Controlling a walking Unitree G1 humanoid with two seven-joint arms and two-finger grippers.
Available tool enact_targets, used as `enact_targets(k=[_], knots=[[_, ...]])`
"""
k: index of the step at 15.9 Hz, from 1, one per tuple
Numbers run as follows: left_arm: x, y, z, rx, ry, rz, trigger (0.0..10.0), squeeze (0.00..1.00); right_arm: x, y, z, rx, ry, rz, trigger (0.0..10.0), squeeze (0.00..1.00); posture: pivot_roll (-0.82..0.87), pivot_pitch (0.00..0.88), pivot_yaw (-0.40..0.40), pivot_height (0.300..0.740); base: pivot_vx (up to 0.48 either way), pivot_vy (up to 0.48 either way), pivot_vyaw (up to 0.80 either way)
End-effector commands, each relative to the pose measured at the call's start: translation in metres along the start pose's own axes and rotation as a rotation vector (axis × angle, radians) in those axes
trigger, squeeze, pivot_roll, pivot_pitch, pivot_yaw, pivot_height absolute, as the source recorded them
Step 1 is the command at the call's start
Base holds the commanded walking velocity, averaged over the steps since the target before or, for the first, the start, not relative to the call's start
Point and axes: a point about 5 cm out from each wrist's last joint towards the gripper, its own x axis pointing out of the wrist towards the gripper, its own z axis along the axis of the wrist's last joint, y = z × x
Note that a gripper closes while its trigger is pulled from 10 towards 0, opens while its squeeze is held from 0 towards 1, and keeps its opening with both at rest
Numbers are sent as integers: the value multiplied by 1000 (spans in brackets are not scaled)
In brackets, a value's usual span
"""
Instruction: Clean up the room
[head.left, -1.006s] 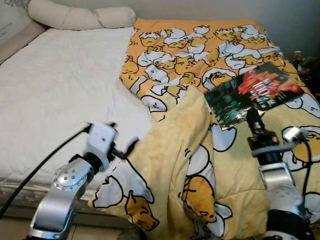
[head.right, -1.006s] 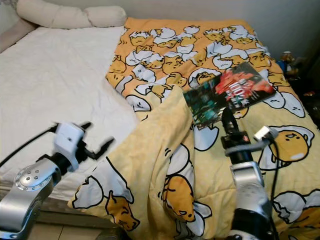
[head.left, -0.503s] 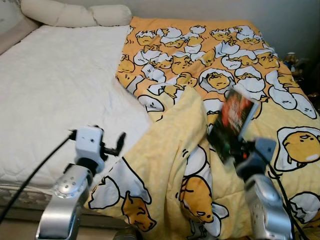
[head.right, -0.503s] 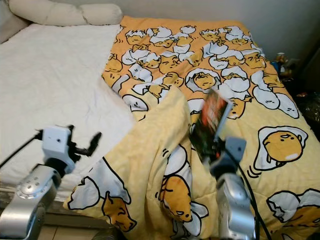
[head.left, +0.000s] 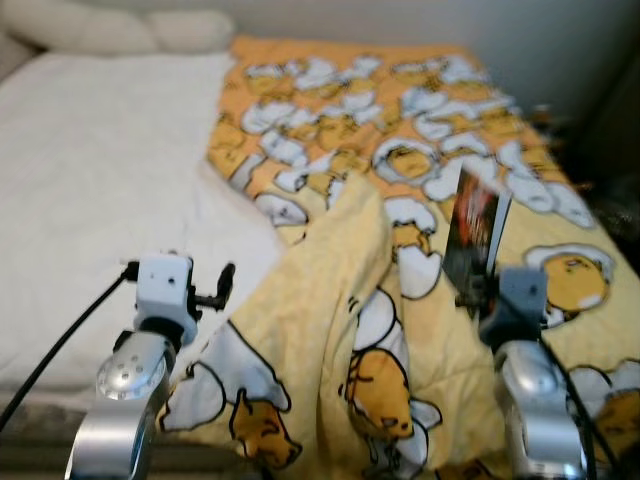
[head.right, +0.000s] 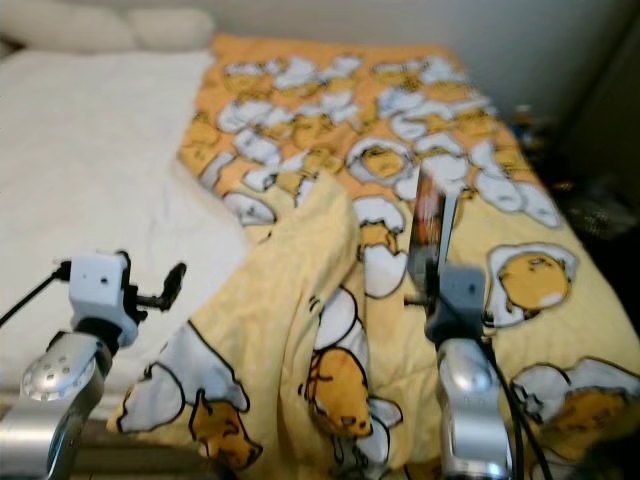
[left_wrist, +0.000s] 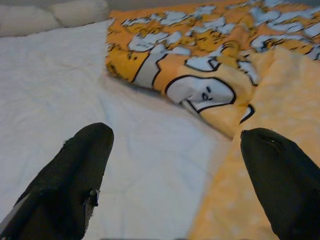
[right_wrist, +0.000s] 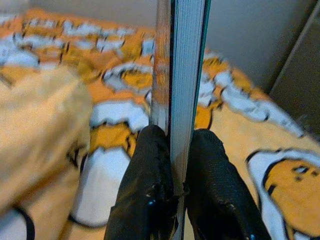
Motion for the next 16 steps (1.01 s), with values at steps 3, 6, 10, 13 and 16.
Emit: enact_targets(k=[3,6,10,13,16], knots=[[11,2,12,38,-35,-2,10000,165,11,6,15,35,-66,4,10000,0,10,0,-70,740,0,405,-800],[15,4,17,50,-45,10,10000,169,15,18,16,111,-62,54,10000,0,17,0,-66,740,0,411,-533],[16,4,20,70,-48,6,10000,173,16,30,15,152,-47,153,10000,0,22,0,-60,740,0,412,0],[16,3,19,75,-45,1,10000,169,15,34,14,150,-34,215,10000,0,35,0,-58,740,0,411,0],[15,4,20,83,-42,-3,10000,169,13,38,13,148,-23,265,10000,0,40,0,-54,740,0,385,267]])
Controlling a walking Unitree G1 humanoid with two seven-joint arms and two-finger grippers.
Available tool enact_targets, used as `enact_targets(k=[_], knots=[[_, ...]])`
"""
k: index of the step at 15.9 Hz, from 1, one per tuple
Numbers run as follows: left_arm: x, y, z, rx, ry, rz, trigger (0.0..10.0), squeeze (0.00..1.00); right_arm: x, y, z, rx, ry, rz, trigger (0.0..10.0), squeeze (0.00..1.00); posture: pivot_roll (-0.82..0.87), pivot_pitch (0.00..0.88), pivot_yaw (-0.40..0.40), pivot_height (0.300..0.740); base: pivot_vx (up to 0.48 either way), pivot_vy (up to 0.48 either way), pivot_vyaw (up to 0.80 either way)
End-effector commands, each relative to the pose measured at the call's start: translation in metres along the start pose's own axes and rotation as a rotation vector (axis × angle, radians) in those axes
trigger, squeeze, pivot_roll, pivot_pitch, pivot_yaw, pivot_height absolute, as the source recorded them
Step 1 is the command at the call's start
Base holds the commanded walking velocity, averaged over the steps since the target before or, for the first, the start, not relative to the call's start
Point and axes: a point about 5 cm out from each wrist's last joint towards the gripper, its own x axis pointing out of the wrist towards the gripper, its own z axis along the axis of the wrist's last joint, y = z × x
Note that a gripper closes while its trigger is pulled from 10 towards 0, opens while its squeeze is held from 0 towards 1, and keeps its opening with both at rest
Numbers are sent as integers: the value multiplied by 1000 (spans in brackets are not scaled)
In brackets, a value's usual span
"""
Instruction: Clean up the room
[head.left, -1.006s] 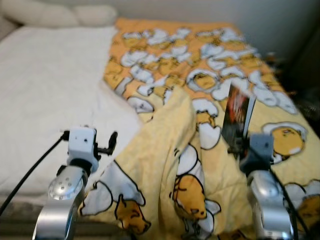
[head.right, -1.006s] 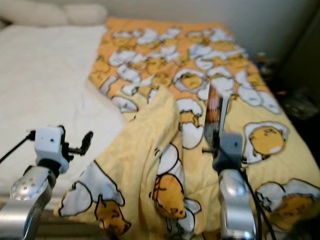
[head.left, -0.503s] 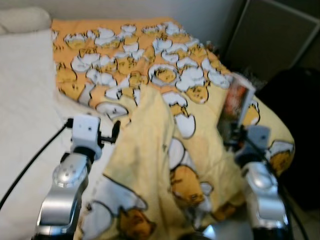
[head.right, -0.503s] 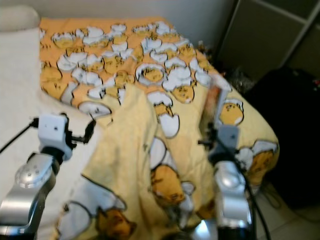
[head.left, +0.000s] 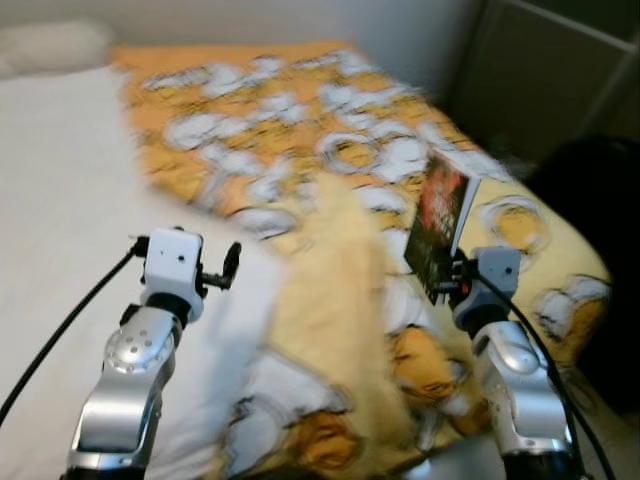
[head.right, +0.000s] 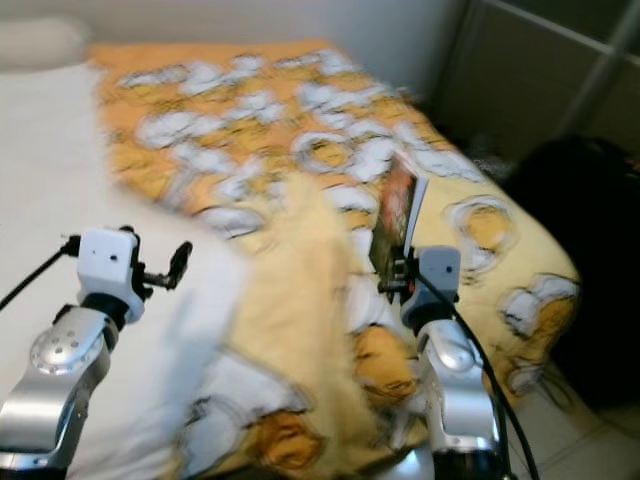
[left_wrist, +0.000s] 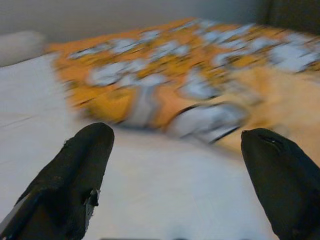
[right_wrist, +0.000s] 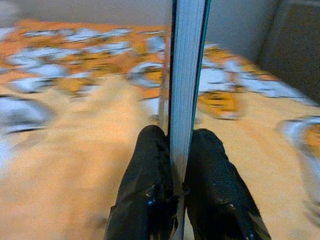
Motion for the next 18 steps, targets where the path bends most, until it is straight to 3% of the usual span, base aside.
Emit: enact_targets(k=[1,6,8,15,18], knots=[[0,0,0,2,4,0,10000,169,1,5,10,9,-44,43,10000,0,41,0,-53,740,0,307,800],[-1,-1,2,28,-4,-12,10000,184,-1,6,10,32,-36,71,10000,0,44,0,-53,740,0,-37,800],[-1,-1,2,29,-2,-9,10000,184,-1,4,10,73,-38,50,10000,0,44,0,-53,740,0,-480,0],[-1,0,6,3,-15,-1,10000,169,0,1,10,40,-31,24,10000,0,47,0,-55,740,0,0,0],[-1,-1,6,2,-16,-1,10000,165,-1,1,10,38,-31,26,10000,0,46,0,-56,740,0,299,0]])
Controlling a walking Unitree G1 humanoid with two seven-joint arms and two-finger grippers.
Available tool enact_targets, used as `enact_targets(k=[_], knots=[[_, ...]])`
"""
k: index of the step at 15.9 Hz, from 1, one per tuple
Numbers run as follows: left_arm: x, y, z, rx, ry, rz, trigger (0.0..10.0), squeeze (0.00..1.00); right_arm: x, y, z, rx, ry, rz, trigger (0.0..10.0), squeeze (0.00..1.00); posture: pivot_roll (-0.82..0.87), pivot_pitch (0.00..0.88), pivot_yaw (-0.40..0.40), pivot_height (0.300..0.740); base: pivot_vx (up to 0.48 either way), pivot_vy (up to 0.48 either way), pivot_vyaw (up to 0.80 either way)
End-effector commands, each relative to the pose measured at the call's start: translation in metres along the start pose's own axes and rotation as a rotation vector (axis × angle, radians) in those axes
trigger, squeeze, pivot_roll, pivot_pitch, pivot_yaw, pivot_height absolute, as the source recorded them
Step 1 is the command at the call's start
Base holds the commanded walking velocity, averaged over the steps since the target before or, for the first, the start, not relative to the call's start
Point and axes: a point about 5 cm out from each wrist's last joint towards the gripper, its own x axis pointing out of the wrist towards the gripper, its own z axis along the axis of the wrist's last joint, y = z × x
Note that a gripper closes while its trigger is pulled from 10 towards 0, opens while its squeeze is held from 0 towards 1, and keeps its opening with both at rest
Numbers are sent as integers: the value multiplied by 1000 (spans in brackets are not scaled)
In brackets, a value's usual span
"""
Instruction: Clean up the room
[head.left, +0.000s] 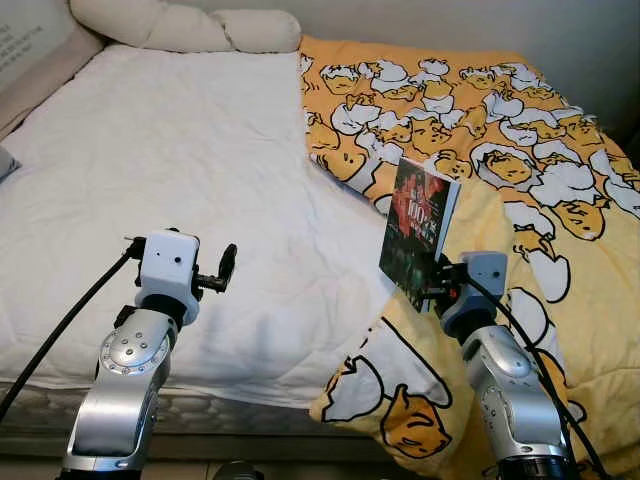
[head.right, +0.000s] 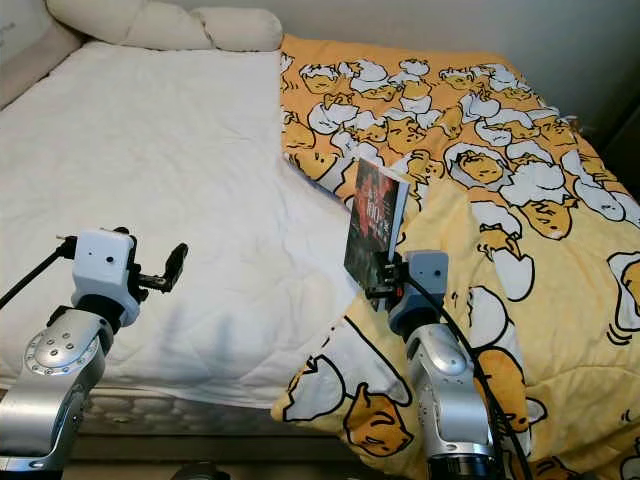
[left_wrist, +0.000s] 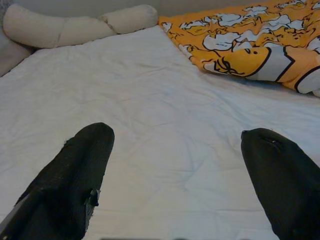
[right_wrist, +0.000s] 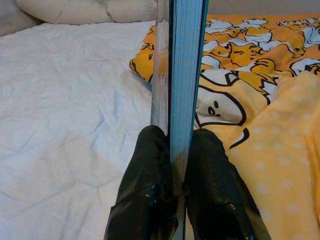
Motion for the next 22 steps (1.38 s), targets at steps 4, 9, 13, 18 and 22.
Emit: enact_targets(k=[4,9,13,18,22], knots=[[-1,0,6,9,-16,0,10000,165,1,-1,10,-3,-49,-7,10000,0,49,0,-58,740,0,311,0],[-1,0,6,11,-16,0,10000,169,1,-1,10,-4,-49,-7,10000,0,49,0,-58,740,0,311,0],[1,1,6,14,-13,-2,10000,165,1,-2,12,-6,-56,-20,10000,0,48,0,-57,740,0,311,0],[1,2,5,15,-9,-1,10000,169,2,-2,12,-5,-57,-27,10000,0,50,0,-57,740,0,314,0],[2,3,4,16,-6,1,10000,173,3,-1,13,-7,-62,-26,10000,0,49,0,-56,740,0,315,0]])
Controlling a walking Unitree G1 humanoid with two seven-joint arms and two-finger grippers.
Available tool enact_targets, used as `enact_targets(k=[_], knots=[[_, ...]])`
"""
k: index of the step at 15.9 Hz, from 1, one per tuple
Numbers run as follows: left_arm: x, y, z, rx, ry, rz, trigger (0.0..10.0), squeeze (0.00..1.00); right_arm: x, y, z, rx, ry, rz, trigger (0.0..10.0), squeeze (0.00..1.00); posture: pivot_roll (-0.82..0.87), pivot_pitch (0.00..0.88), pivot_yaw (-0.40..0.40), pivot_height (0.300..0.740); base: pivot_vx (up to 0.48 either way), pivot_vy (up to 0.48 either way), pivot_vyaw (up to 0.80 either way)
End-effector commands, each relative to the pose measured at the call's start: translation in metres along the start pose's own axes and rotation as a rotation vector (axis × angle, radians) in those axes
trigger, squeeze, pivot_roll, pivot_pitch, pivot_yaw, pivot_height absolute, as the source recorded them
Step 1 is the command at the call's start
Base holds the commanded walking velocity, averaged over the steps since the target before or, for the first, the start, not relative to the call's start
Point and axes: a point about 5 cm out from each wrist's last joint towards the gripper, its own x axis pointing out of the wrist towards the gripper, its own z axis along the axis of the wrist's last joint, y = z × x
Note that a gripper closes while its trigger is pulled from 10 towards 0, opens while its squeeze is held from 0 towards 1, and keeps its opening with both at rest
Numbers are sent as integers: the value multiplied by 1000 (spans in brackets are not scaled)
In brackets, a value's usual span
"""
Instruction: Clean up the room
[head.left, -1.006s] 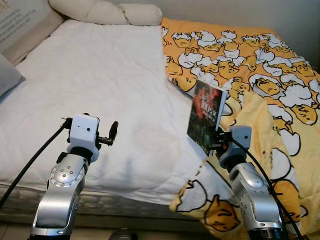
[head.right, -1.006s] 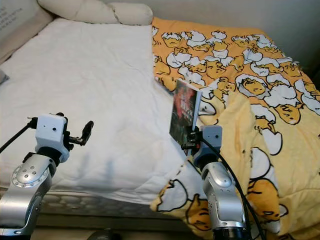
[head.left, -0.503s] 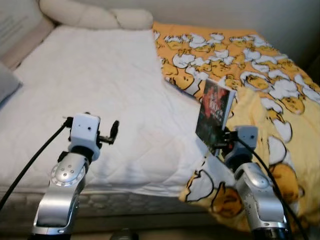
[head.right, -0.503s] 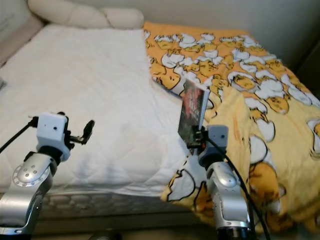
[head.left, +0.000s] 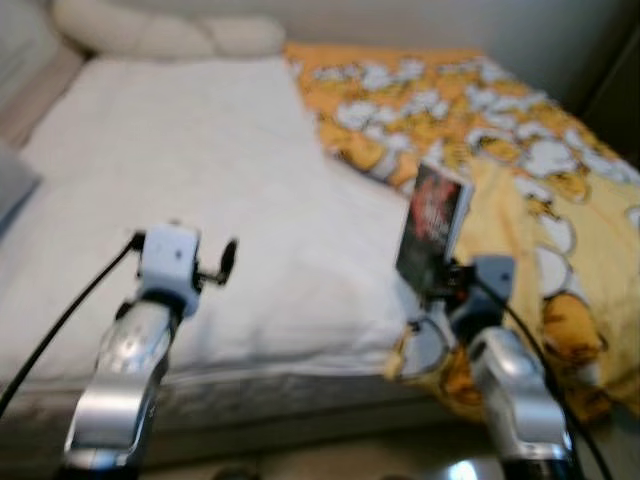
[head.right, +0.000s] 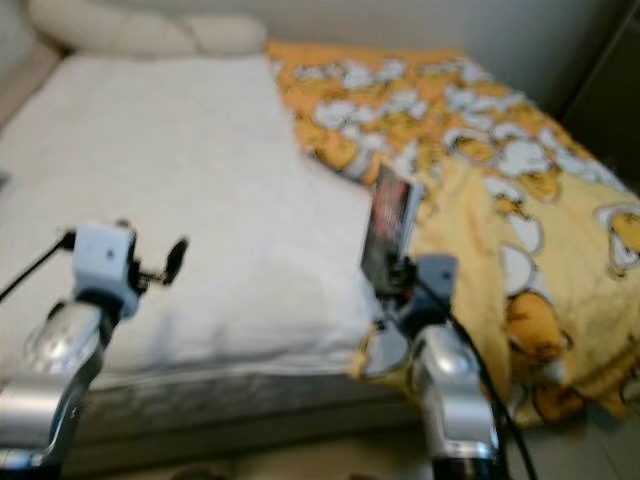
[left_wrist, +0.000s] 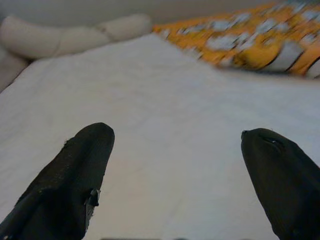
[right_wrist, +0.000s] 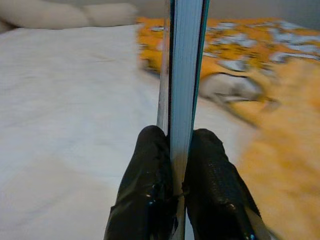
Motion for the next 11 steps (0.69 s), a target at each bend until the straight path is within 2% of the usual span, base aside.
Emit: enact_targets(k=[1,11], knots=[[1,-2,3,-1,-9,-8,10000,169,2,-3,14,-5,-60,-5,10000,0,49,0,-56,740,0,311,0],[3,-2,1,-9,-5,-1,10000,169,4,-5,15,-6,-58,-15,10000,0,45,0,-56,740,0,337,0]])
